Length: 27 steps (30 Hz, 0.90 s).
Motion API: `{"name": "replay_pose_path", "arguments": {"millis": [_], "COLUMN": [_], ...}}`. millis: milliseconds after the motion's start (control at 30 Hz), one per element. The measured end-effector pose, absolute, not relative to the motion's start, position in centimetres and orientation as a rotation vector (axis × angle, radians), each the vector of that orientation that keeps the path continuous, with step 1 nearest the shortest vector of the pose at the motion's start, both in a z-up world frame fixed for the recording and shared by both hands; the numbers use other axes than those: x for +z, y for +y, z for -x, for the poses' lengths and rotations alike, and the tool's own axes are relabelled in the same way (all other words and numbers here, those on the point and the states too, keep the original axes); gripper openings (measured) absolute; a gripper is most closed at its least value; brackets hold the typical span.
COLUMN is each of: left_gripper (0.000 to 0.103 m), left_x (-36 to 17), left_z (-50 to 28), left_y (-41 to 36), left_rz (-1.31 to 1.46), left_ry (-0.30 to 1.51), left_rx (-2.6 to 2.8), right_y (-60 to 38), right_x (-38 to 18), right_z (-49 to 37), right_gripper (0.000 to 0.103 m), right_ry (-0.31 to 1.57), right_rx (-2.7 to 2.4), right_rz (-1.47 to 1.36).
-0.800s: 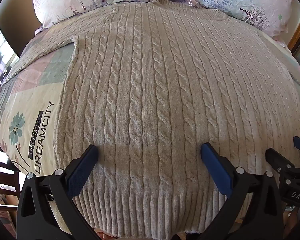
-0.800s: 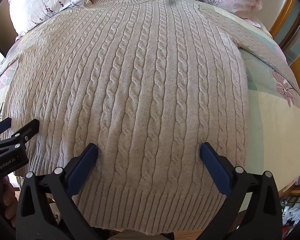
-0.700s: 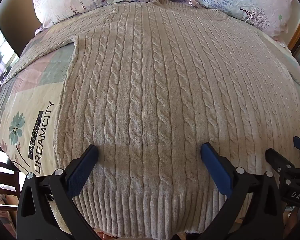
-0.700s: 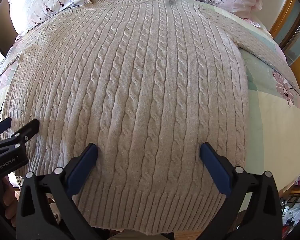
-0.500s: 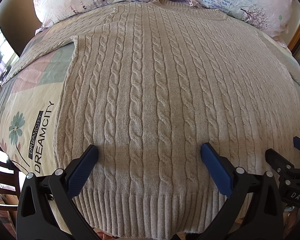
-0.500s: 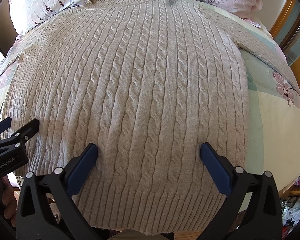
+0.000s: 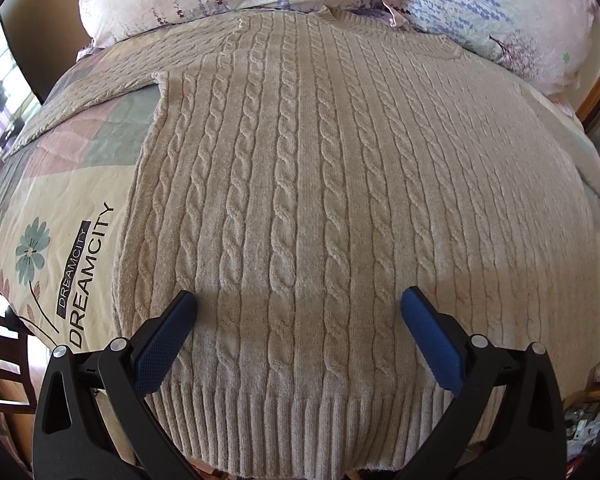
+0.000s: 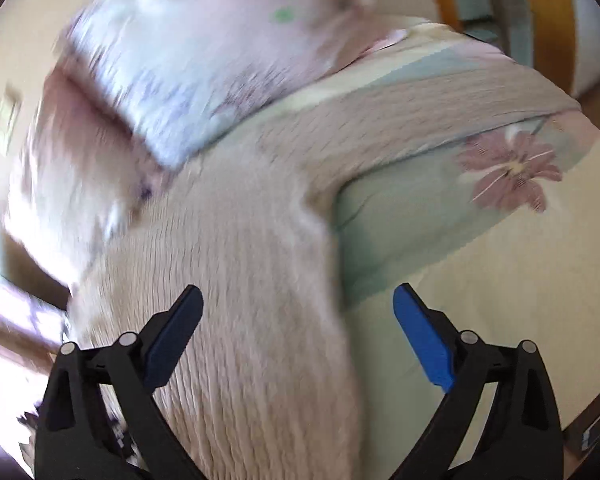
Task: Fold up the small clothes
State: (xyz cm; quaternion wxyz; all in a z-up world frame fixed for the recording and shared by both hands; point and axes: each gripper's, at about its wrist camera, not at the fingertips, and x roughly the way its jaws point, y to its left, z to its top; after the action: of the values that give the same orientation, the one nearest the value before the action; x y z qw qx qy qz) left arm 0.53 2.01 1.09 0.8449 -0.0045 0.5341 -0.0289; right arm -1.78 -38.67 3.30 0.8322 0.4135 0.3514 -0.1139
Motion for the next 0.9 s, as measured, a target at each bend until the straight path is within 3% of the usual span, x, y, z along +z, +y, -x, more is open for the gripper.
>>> {"name": "replay_pose_path", "arguments": {"millis": [67,200,433,567,633,767,900], "left_gripper": [0.102,0.102,0.102,0.102,0.102,0.102,0.102], "left_x": [1.6,2.3,4.7,5.2,5.3,5.8,6.4], "left_z": [-1.2,-2.2,-2.6,-3.4,-3.5,-3.2,-3.8], "left_y": [3.3,6.8,13.0,17.3,19.6,24.1,28.7], "left_rz": [0.079,0.309,0.406,0.438,0.464,0.543,0.636], "left_ry": [1.124,1.098,0.897,0.911,0.916,0.881,0.827], "left_rx": [-0.054,-0.128,0.06,0.188,0.239,0.299,0.326], "right_y": [-46.0,-55.5,-60.4,-61.5,-61.7,-59.0,-50.0], "right_x": [2.2,-0.5,-2.0,-2.4,-2.0,2.3,9.5], "right_z": [2.7,4.7,5.4,5.1,4.7,3.3,-1.5], "right_gripper": [0.066,0.062,0.049,0.033,0.005,0.006,0.006], "right_ry": [0.665,0.589,0.562,0.545,0.567,0.524,0.455], "right_rx": [-0.368,-0.566,-0.626,-0.676,-0.692,-0.733,-0.519], "right_rz": [-1.044,-1.256,-1.311,-1.318,-1.267,-1.03,-0.741]}}
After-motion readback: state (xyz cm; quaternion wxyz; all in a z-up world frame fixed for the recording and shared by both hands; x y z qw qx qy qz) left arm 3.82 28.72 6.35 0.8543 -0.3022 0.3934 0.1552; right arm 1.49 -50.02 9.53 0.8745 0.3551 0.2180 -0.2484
